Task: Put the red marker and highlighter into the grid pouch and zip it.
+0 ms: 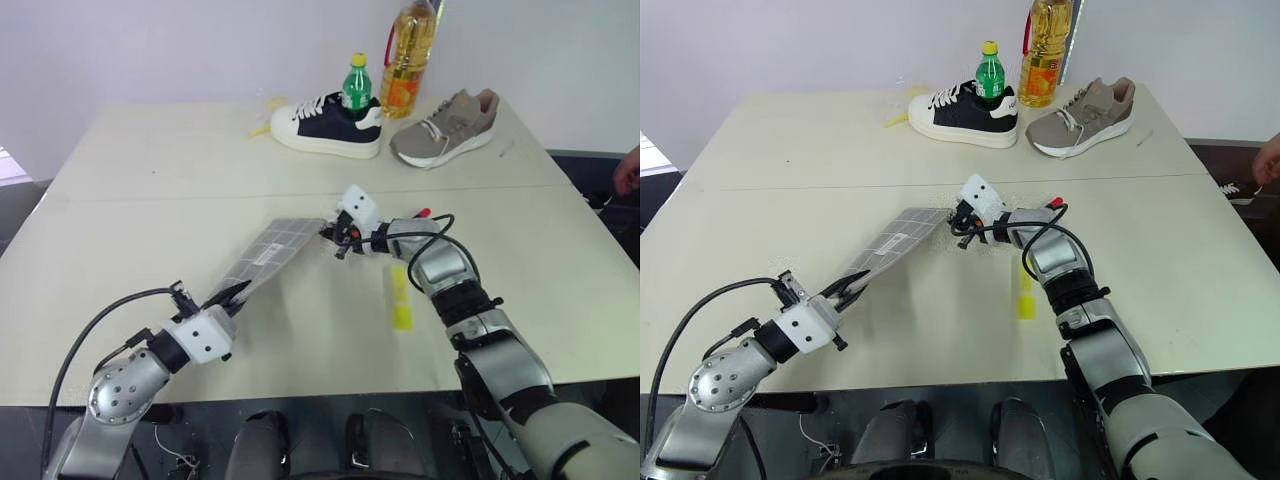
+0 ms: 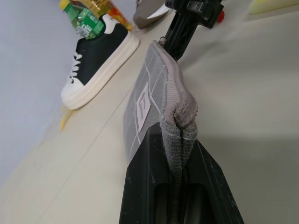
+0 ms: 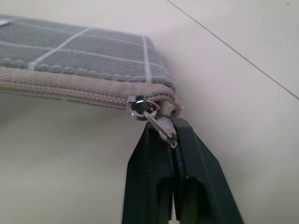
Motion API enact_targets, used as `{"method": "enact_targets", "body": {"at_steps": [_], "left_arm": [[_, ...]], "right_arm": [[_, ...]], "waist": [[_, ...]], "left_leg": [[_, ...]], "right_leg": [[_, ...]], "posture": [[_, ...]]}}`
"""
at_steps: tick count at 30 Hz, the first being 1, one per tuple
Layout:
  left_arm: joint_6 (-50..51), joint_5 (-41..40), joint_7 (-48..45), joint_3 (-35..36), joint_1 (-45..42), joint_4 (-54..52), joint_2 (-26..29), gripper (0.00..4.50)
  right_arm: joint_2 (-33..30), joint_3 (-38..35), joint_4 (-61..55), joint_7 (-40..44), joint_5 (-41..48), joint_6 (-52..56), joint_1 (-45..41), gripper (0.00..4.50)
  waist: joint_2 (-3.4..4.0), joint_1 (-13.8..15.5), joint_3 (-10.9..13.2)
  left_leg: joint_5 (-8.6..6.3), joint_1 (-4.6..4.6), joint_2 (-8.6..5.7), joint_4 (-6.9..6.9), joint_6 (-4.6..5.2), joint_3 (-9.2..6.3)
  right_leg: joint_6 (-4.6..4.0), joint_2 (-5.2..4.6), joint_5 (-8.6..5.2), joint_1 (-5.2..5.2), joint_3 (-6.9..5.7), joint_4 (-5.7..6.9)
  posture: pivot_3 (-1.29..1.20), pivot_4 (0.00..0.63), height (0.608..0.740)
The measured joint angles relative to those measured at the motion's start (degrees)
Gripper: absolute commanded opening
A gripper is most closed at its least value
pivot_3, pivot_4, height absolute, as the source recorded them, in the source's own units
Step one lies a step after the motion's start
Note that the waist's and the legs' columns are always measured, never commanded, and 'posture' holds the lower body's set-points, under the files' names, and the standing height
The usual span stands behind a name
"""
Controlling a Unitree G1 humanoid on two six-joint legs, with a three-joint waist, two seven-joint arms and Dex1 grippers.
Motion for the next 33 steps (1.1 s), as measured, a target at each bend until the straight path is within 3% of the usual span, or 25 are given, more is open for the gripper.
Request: {"method": "enact_targets", "body": {"at_steps": [9,21,33], "left_arm": [[1.5,3.6,3.1,-2.3,-2.8,2.2,-3.6,0.00],[4.9,7.6,5.5,-9.4,-10.3,7.3,-9.7,0.00],[4.9,5.2,6.0,-8.4,-6.9,5.7,-10.4,0.00]], "right_arm": [[0.1,1.4,-8.9,-1.6,-0.7,4.7,2.0,0.04],[-7.6,10.7,-23.6,4.0,-7.2,5.0,5.3,0.04],[-8.1,11.1,-20.0,1.4,-10.4,3.3,5.4,0.04]], "waist": [[-0.03,0.1,0.0],[-0.05,0.0,0.0],[-0.06,0.0,0.0]], "left_leg": [[0.00,0.00,-0.02,0.01,0.00,0.00],[0.00,0.03,0.00,0.01,0.00,0.00],[0.00,0.03,-0.01,0.05,0.00,0.00]], "right_leg": [[0.00,-0.01,0.00,0.00,0.00,0.01],[0.00,0.01,0.00,0.01,-0.01,0.04],[0.00,-0.01,0.00,0.02,-0.01,0.05]], "posture": [[0.00,0.150,0.702],[0.00,0.150,0.702],[0.00,0.150,0.702]]}}
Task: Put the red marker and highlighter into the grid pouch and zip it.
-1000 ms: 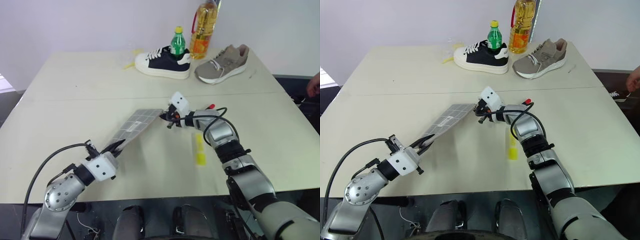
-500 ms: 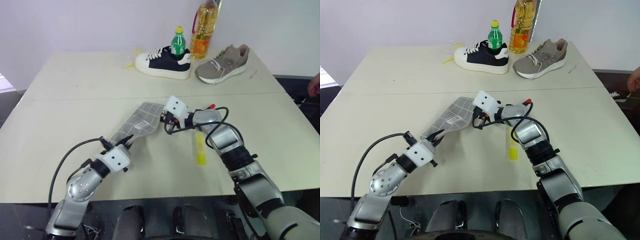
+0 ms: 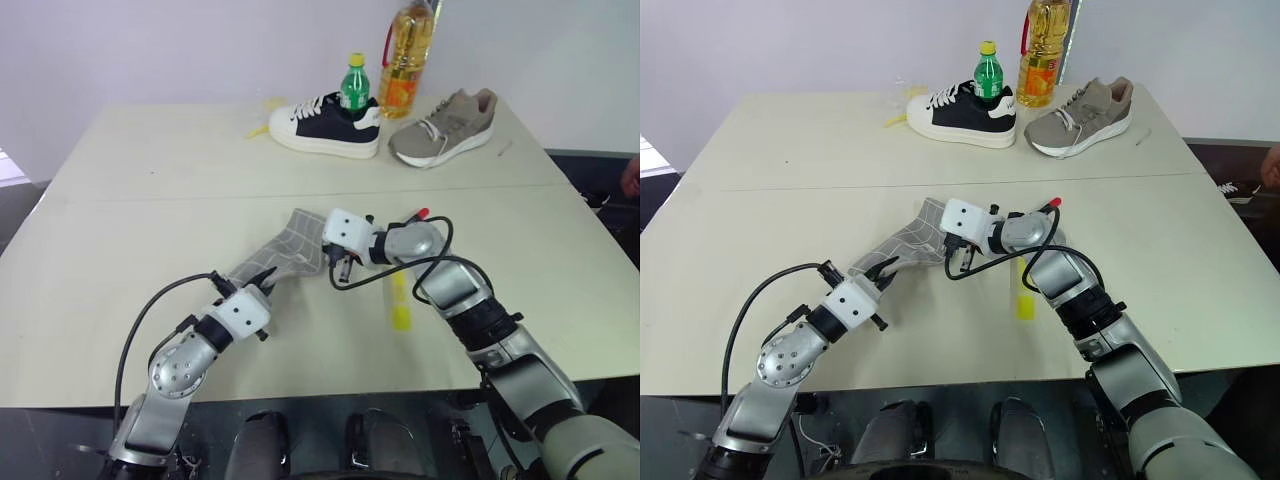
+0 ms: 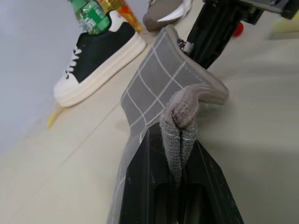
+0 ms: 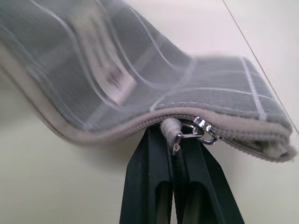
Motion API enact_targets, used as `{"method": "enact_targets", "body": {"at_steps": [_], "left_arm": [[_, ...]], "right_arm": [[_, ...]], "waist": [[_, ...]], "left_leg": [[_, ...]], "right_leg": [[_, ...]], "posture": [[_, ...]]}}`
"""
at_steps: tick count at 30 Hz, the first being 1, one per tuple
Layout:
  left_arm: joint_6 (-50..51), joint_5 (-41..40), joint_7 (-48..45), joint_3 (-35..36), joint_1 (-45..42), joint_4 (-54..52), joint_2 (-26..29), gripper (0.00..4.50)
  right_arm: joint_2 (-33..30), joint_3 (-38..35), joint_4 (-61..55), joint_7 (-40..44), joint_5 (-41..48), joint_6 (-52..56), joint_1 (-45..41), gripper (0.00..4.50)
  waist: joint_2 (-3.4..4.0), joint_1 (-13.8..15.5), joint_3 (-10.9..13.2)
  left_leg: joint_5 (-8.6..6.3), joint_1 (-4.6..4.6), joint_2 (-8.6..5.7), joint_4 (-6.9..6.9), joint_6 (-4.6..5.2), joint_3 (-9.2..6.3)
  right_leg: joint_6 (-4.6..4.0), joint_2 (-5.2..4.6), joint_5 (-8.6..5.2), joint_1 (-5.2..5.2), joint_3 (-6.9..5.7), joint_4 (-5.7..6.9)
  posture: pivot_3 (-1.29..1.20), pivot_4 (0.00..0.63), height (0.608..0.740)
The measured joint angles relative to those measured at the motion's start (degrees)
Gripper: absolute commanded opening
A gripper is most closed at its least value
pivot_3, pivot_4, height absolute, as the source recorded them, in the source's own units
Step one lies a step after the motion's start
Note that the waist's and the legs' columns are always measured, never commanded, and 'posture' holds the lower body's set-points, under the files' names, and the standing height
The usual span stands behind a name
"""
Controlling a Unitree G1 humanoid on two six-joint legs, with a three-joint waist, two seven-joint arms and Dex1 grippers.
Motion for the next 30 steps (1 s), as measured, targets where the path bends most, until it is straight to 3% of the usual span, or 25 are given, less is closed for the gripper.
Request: {"method": "enact_targets", "body": {"at_steps": [1,4,9,21,24,27,28,30], "left_arm": [[0.0,-0.3,0.3,0.4,0.4,-0.5,0.0,0.00],[0.1,-0.5,1.1,1.6,0.8,-2.0,-0.1,0.00],[0.8,-0.5,2.0,1.5,0.8,-2.7,-0.8,0.00],[1.8,-0.4,2.0,0.1,0.4,-3.9,-1.8,0.00],[1.8,-0.4,2.0,0.1,0.0,-3.9,-1.8,0.00],[1.8,-0.4,2.0,0.1,-0.3,-3.9,-1.7,0.00],[1.8,-0.3,2.1,0.1,-0.3,-3.8,-1.7,0.00],[1.7,-0.2,2.3,0.1,-0.4,-3.7,-1.7,0.00]], "right_arm": [[0.2,-0.7,1.5,-0.7,0.0,0.0,-0.3,0.04],[1.5,-3.7,4.5,-1.6,1.6,2.1,-1.4,1.00],[4.8,-7.5,5.2,-2.6,5.4,5.1,-1.6,3.56],[9.0,-14.1,6.2,-9.8,10.2,12.6,-1.4,3.56],[9.0,-14.4,6.2,-10.6,10.5,12.6,-1.3,2.79],[9.0,-14.9,6.2,-11.9,10.6,12.6,-0.8,1.32],[9.0,-15.1,6.2,-12.2,10.6,12.7,-0.8,0.63],[9.0,-15.2,6.2,-12.5,10.6,12.8,-0.8,0.03]], "waist": [[0.00,0.0,0.0],[0.00,0.0,0.0],[0.00,0.0,0.0],[0.00,0.0,0.0],[0.00,0.0,0.0],[0.00,0.0,0.0],[0.00,0.0,0.0],[0.00,0.0,0.0]], "left_leg": [[0.00,0.00,0.00,0.01,0.00,0.00],[0.00,0.00,0.00,0.01,0.00,0.00],[0.00,0.00,0.00,0.00,0.00,0.00],[0.00,-0.01,-0.01,0.00,0.00,0.00],[0.00,-0.01,-0.01,0.00,0.00,0.00],[0.00,-0.01,-0.01,0.00,0.00,0.00],[0.00,-0.01,-0.01,0.00,0.00,0.01],[0.00,-0.01,-0.01,0.00,0.00,0.00]], "right_leg": [[0.00,0.00,0.00,0.00,0.00,0.00],[-0.01,0.00,0.01,0.01,0.00,0.00],[-0.01,0.00,0.01,0.01,0.00,0.00],[-0.02,0.00,0.01,0.01,0.00,0.01],[-0.02,0.00,0.01,0.00,0.00,0.01],[-0.02,0.00,0.01,0.00,0.00,0.02],[-0.02,0.00,0.01,0.00,0.00,0.02],[-0.02,0.00,0.01,0.01,0.00,0.02]], "posture": [[0.00,0.150,0.702],[0.00,0.150,0.702],[0.00,0.150,0.702],[0.00,0.150,0.702],[0.00,0.150,0.702],[0.00,0.150,0.702],[0.00,0.150,0.702],[0.00,0.150,0.702]]}}
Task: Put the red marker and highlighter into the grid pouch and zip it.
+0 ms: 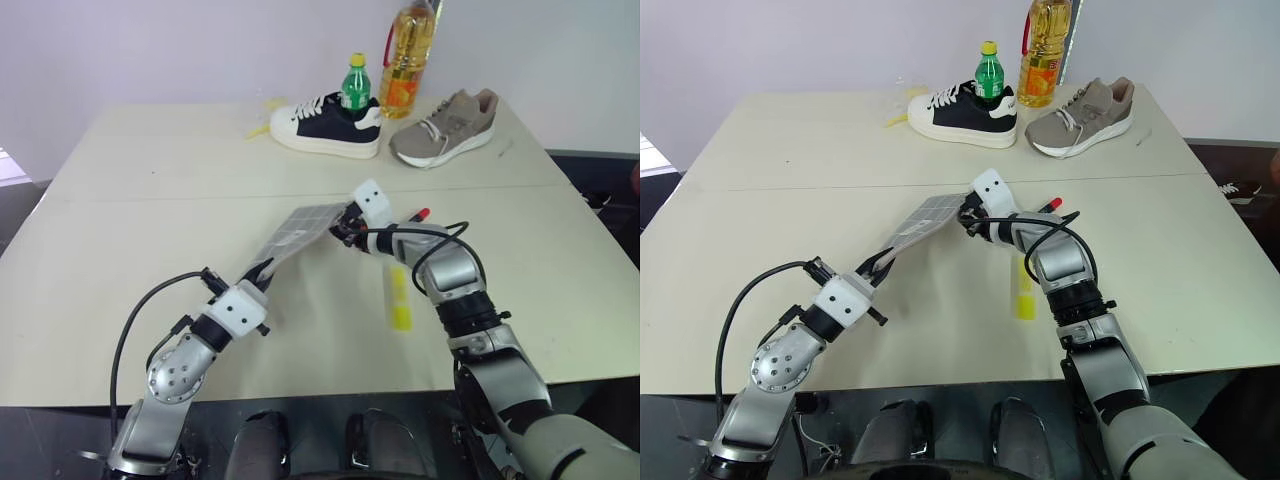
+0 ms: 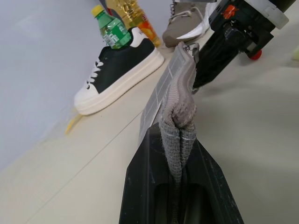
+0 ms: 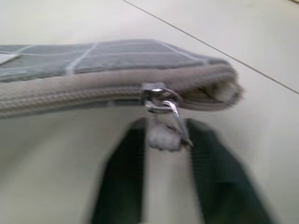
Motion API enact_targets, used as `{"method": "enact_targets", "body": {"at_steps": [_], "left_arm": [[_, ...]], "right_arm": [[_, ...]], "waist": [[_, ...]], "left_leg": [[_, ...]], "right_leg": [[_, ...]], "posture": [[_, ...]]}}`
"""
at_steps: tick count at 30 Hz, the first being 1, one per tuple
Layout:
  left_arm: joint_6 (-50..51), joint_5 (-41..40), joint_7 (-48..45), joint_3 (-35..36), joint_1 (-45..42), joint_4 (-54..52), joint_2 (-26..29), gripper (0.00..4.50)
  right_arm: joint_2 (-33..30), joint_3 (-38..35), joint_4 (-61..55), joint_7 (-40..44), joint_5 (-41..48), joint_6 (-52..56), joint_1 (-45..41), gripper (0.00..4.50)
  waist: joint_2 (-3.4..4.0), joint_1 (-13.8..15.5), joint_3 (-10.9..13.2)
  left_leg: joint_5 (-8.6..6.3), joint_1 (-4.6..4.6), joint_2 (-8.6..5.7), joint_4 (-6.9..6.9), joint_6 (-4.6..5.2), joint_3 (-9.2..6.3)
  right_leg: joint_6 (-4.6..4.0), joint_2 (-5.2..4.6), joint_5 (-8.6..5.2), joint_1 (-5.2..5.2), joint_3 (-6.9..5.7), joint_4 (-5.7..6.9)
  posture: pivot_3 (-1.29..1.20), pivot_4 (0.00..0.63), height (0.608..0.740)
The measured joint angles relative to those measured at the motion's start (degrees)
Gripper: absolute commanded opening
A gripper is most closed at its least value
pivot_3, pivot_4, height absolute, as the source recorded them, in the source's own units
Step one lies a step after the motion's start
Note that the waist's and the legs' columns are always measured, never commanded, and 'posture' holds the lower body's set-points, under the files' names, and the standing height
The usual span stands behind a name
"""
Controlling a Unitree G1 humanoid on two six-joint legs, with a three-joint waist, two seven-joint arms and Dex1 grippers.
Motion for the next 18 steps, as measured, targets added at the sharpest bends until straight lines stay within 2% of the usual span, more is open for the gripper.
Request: {"method": "enact_targets", "body": {"at_steps": [6,13,18], "left_arm": [[0.0,1.3,1.4,0.0,-1.8,1.7,0.0,0.00],[-0.4,2.9,2.1,-1.5,-4.1,4.4,-0.3,0.00],[-0.9,3.3,2.5,-2.6,-4.5,5.0,-0.5,0.00]], "right_arm": [[-2.0,2.8,-1.5,1.4,-0.8,0.3,0.0,0.03],[-7.7,10.1,-8.8,7.9,-3.3,-2.1,0.2,0.03],[-10.0,12.4,-12.8,11.7,-3.8,-2.6,0.5,0.03]], "waist": [[0.00,0.0,0.0],[-0.01,0.1,0.0],[-0.02,0.1,0.0]], "left_leg": [[0.00,0.00,-0.01,0.00,0.00,0.00],[0.00,0.00,-0.01,0.00,0.00,-0.01],[0.00,0.00,-0.01,0.00,0.00,-0.02]], "right_leg": [[0.00,0.00,0.00,0.00,0.00,-0.01],[0.00,0.00,0.00,0.00,0.00,-0.01],[0.00,0.00,0.00,0.00,0.00,-0.01]], "posture": [[0.00,0.150,0.702],[0.00,0.150,0.702],[0.00,0.150,0.702]]}}
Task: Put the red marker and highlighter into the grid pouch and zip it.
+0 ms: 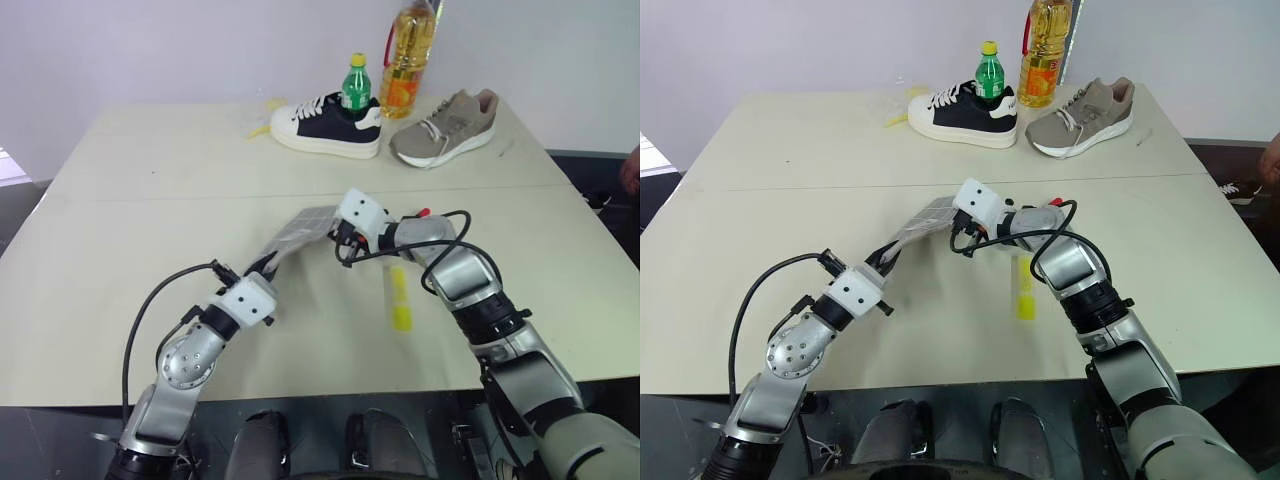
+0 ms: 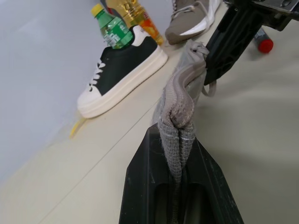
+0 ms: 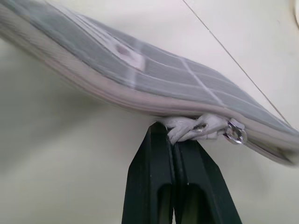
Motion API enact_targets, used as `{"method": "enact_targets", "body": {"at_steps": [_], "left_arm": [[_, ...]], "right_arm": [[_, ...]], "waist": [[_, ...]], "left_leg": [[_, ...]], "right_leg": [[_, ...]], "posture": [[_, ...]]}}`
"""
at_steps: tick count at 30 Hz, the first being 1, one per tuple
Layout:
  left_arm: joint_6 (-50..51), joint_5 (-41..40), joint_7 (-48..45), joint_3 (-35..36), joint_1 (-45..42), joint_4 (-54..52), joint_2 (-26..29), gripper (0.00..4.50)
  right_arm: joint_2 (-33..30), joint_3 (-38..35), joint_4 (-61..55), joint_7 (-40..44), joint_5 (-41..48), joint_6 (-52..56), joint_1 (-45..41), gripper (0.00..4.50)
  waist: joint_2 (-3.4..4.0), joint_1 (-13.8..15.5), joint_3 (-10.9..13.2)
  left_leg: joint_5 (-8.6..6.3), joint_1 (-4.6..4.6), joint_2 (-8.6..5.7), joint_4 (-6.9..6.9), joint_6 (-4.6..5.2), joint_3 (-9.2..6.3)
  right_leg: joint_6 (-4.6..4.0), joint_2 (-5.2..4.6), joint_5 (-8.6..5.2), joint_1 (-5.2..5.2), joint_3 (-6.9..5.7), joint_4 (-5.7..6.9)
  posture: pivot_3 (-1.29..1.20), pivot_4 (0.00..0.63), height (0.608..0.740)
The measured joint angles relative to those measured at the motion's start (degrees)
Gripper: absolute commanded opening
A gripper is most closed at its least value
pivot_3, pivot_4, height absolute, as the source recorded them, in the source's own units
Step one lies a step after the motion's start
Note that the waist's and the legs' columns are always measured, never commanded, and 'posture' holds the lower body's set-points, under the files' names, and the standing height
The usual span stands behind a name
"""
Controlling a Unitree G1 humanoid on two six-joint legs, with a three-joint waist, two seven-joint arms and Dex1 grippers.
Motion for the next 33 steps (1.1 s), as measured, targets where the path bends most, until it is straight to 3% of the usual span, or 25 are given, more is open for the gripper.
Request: {"method": "enact_targets", "body": {"at_steps": [15,33], "left_arm": [[-0.8,1.0,2.2,-0.8,-2.7,3.3,-1.4,0.00],[-2.3,1.6,3.3,-0.8,0.9,1.2,-1.3,0.00]], "right_arm": [[-4.9,2.9,-7.3,8.3,-0.5,-1.8,0.8,0.03],[-4.8,0.7,-6.4,8.8,0.5,-1.8,-0.8,0.03]], "waist": [[-0.02,0.1,0.0],[-0.02,0.1,0.0]], "left_leg": [[0.00,0.01,0.00,0.02,0.00,-0.01],[0.00,0.01,0.00,0.04,0.00,-0.01]], "right_leg": [[0.00,-0.01,0.00,0.02,0.00,-0.01],[-0.01,-0.01,0.00,0.03,-0.01,0.00]], "posture": [[0.00,0.150,0.702],[0.00,0.150,0.702]]}}
